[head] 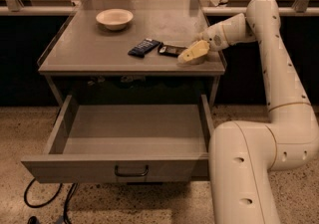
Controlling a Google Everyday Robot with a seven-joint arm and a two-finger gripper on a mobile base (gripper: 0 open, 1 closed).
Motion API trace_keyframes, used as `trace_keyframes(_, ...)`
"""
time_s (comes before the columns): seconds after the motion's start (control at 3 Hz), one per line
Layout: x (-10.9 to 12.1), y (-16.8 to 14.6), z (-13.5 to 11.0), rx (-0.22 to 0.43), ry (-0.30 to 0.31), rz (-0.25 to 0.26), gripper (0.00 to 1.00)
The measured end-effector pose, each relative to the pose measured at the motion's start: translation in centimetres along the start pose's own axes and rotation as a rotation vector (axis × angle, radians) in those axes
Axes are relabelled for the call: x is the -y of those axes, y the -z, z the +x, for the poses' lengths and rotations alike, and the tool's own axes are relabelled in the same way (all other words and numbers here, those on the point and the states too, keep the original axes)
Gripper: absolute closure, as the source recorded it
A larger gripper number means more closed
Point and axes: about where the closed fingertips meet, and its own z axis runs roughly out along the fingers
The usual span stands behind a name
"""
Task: Place rxbar chocolate into top drawer
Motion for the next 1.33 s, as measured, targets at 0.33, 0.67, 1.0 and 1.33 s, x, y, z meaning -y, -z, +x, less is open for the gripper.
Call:
trace_keyframes(0.33, 0.00, 0.00, 0.00, 0.000, 0.000, 0.000, 0.26)
trace_keyframes(0.67, 0.00, -0.01, 0.00, 0.000, 0.000, 0.000, 0.57)
trace_keyframes(1.0, 0.00, 0.01, -0.02, 0.000, 0.000, 0.000, 0.80)
trace_keyframes(1.33, -0.20, 0.23, -0.40, 0.000, 0.000, 0.000, 1.00)
